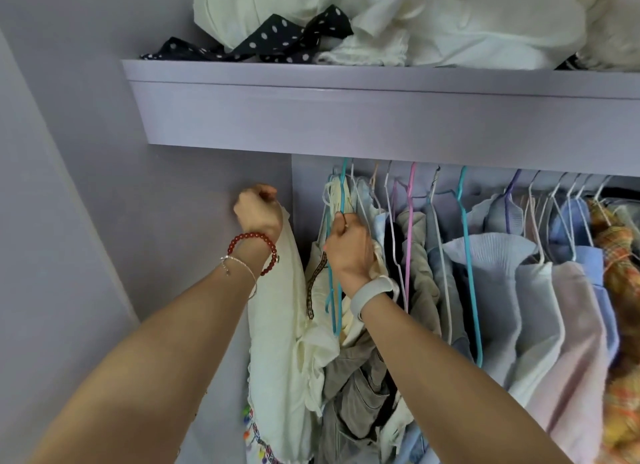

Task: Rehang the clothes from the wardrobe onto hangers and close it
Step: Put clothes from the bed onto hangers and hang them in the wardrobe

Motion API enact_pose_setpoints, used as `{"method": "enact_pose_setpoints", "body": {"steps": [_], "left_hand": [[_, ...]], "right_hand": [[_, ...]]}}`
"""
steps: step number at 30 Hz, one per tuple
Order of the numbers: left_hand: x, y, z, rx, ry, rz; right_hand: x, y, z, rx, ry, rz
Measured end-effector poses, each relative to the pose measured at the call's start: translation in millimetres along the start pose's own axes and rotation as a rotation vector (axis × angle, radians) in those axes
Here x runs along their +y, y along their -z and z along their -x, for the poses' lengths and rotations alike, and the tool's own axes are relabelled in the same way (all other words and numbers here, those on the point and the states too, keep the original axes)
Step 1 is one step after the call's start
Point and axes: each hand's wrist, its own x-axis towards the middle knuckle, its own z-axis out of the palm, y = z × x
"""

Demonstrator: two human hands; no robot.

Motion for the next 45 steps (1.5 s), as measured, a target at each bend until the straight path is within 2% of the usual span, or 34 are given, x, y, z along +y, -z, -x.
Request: {"method": "enact_pose_setpoints", "body": {"steps": [4, 6, 8, 11, 13, 15, 21, 24, 27, 30, 32, 34, 38, 45], "left_hand": [[14.9, -9.3, -15.7, 0.017, 0.054, 0.149], [12.0, -15.7, -19.4, -0.031, -0.024, 0.127], [-5.3, -23.5, -13.8, -0.271, -0.122, -0.100], [-46.9, -26.3, 8.7, -0.771, -0.164, -0.556], [-64.3, -22.3, 21.3, -0.913, -0.180, -0.761], [-63.4, -15.9, 30.2, -0.865, -0.122, -0.664], [-31.0, 12.0, 59.8, -0.513, -0.062, -0.126], [-17.4, 36.8, 92.5, -0.459, -0.039, 0.137], [-12.6, 61.6, 124.9, -0.484, 0.024, 0.310], [-14.3, 78.2, 141.2, -0.520, 0.083, 0.367], [-14.4, 87.9, 144.5, -0.526, 0.107, 0.384], [-16.7, 94.1, 145.3, -0.506, 0.136, 0.403], [-30.4, 103.1, 143.0, -0.439, 0.164, 0.387], [-42.6, 117.2, 138.7, -0.372, 0.168, 0.300]], "right_hand": [[15.0, 1.8, 6.3, 0.036, 0.014, -0.012], [20.8, 4.9, 6.4, 0.033, 0.038, -0.060], [23.2, 7.1, 5.7, 0.020, 0.060, -0.093], [21.0, 8.3, 7.0, -0.064, 0.060, -0.133], [17.5, 11.2, 7.1, -0.139, 0.043, -0.194], [11.7, 15.3, 7.6, -0.188, 0.029, -0.221], [-18.8, 29.1, 16.7, -0.235, -0.012, -0.237], [-34.7, 41.9, 30.1, -0.270, -0.055, -0.309], [-37.7, 54.9, 49.8, -0.339, -0.184, -0.456], [-32.9, 69.2, 70.9, -0.377, -0.251, -0.486], [-31.5, 75.4, 77.9, -0.287, -0.163, -0.431], [-34.2, 74.5, 79.8, -0.206, -0.037, -0.272], [-51.4, 47.3, 84.3, -0.204, 0.068, -0.085], [-44.8, 16.3, 98.7, -0.044, -0.129, -0.149]]}}
